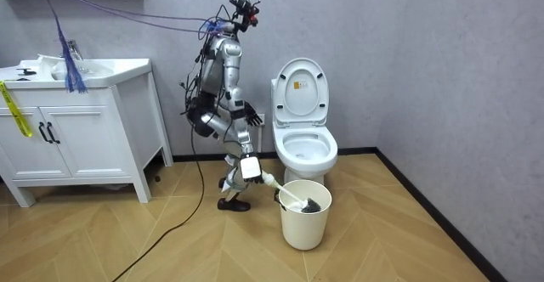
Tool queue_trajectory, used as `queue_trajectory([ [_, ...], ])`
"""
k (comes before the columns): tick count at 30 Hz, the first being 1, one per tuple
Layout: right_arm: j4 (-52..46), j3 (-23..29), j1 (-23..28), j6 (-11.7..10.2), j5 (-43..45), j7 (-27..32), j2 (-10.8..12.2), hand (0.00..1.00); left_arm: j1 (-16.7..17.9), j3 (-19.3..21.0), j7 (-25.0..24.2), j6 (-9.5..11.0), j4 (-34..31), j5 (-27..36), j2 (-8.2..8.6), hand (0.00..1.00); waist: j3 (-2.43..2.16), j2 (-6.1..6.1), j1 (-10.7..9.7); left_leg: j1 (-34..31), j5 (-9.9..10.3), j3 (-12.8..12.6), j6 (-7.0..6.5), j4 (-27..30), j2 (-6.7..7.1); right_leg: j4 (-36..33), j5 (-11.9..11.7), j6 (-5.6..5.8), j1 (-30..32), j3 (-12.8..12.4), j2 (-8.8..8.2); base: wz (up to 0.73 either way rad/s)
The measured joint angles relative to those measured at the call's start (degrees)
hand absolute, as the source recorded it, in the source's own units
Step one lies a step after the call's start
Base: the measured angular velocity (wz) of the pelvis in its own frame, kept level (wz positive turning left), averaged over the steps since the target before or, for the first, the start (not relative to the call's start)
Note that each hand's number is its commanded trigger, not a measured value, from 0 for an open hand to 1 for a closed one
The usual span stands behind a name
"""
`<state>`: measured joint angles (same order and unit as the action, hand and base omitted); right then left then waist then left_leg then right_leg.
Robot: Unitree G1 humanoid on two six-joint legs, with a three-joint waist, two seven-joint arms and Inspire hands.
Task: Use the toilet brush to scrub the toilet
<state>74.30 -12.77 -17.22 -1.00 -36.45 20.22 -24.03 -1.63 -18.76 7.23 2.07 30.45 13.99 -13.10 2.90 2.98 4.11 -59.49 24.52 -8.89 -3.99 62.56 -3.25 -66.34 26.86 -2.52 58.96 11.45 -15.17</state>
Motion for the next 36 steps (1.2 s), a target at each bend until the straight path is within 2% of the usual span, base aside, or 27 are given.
queue_trajectory([
  [2,0.32,1.13,1.12,0.04,-2.44,-0.45,1.29,1.00,1.16,0.75,-0.02,0.22,0.63,0.04,-0.55,0.00,-0.55,-1.06,-0.10,4.89,-0.68,-0.46,0.36,-4.68,-0.05,4.72,-0.99,0.43,-4.76,0.83,0.58,-0.08],
  [5,0.68,3.87,1.86,0.15,-5.80,-0.75,3.43,1.00,1.20,0.91,-0.09,0.46,4.09,0.02,-1.05,0.00,-0.76,-1.38,-0.96,11.61,-2.09,0.02,0.70,-11.00,0.01,11.86,-2.71,1.12,-12.35,2.83,1.60,-0.03],
  [9,1.74,5.83,3.82,0.96,-7.03,-2.53,4.76,1.00,1.86,1.25,-0.16,0.65,7.86,-0.05,-0.98,0.00,-1.02,-1.92,-0.87,20.51,-3.18,-0.32,0.89,-18.04,0.18,19.63,-4.46,2.31,-21.51,4.17,2.88,-0.03],
  [12,1.26,7.78,5.84,0.90,-6.43,-2.90,5.50,1.00,3.73,3.43,-0.19,0.70,9.06,-1.30,-1.46,0.00,-1.48,-2.44,-1.18,26.13,-3.94,0.29,1.14,-22.44,0.64,24.81,-5.38,3.08,-27.87,5.38,3.76,0.08],
  [15,-1.04,7.98,9.56,0.82,-5.56,-2.88,5.76,1.00,7.43,5.44,-0.17,0.76,8.93,-2.47,-1.56,0.00,-1.91,-3.06,-1.06,32.26,-4.96,0.13,1.25,-28.01,1.24,30.06,-6.81,3.85,-33.84,6.01,4.36,0.01],
  [17,-3.39,8.01,12.49,0.98,-4.26,-2.86,5.92,1.00,10.03,6.76,-0.26,0.73,8.80,-2.50,-1.53,0.00,-2.35,-3.67,-1.30,36.97,-6.47,0.17,1.35,-32.60,1.92,34.45,-8.13,4.44,-38.44,6.38,4.88,0.04],
  [18,-3.55,8.01,13.14,0.98,-3.77,-2.86,5.95,1.00,10.65,7.14,-0.30,0.69,8.70,-2.53,-1.52,0.00,-2.34,-3.72,-1.35,38.14,-6.67,0.26,1.44,-33.53,1.91,35.71,-8.50,4.58,-39.74,6.51,5.23,0.05],
  [20,-6.06,8.64,15.97,0.95,-1.34,-2.62,6.74,1.00,14.60,8.84,-0.36,0.70,6.79,-4.02,-1.53,0.00,-2.32,-4.19,-1.68,43.00,-7.30,0.88,1.91,-37.05,1.88,40.71,-9.85,4.85,-45.35,7.21,6.48,0.05],
  [21,-6.86,8.79,16.73,0.84,-0.49,-2.58,7.02,1.00,15.29,9.47,-0.41,0.75,5.91,-4.70,-1.52,0.00,-2.35,-4.40,-2.05,44.08,-7.43,1.04,2.02,-37.77,1.89,41.78,-10.06,4.96,-46.68,7.47,6.69,0.08],
  [22,-7.99,9.24,17.89,0.74,1.53,-2.59,7.50,1.00,17.12,10.26,-0.51,1.07,5.12,-5.28,-1.48,0.00,-2.26,-5.00,-2.23,46.06,-7.61,1.09,2.13,-39.14,1.94,43.65,-10.30,5.10,-48.86,7.67,7.08,0.07],
  [25,-11.13,9.82,20.63,0.71,5.54,-2.22,7.96,1.00,19.39,12.30,-0.76,0.96,2.35,-7.48,-1.10,0.00,-2.40,-5.41,-2.24,48.73,-7.74,2.25,2.35,-40.42,1.85,47.37,-11.33,5.22,-53.14,9.14,7.98,0.13],
  [29,-15.57,10.03,23.20,0.70,10.44,-1.54,8.18,1.00,23.36,14.19,-0.94,0.91,-1.34,-11.22,-0.49,0.00,-2.65,-5.79,-2.18,53.16,-7.74,3.08,2.35,-42.25,2.20,50.86,-11.84,5.72,-58.39,9.40,8.58,0.03],
  [32,-17.42,10.03,23.85,0.66,14.52,-0.91,8.28,1.00,24.98,14.57,-0.69,0.90,-3.87,-13.63,-0.35,0.00,-2.76,-5.70,-2.32,55.67,-7.76,4.05,2.39,-43.60,2.57,52.54,-12.07,5.84,-60.88,9.22,8.84,0.08],
  [36,-18.30,9.91,24.21,0.38,20.97,-0.93,8.74,1.00,26.79,15.93,-0.49,0.89,-9.16,-16.53,-0.27,0.00,-2.67,-5.89,-2.04,58.06,-7.85,4.40,2.53,-44.51,2.66,52.78,-12.07,5.84,-63.17,9.28,8.89,0.10],
])
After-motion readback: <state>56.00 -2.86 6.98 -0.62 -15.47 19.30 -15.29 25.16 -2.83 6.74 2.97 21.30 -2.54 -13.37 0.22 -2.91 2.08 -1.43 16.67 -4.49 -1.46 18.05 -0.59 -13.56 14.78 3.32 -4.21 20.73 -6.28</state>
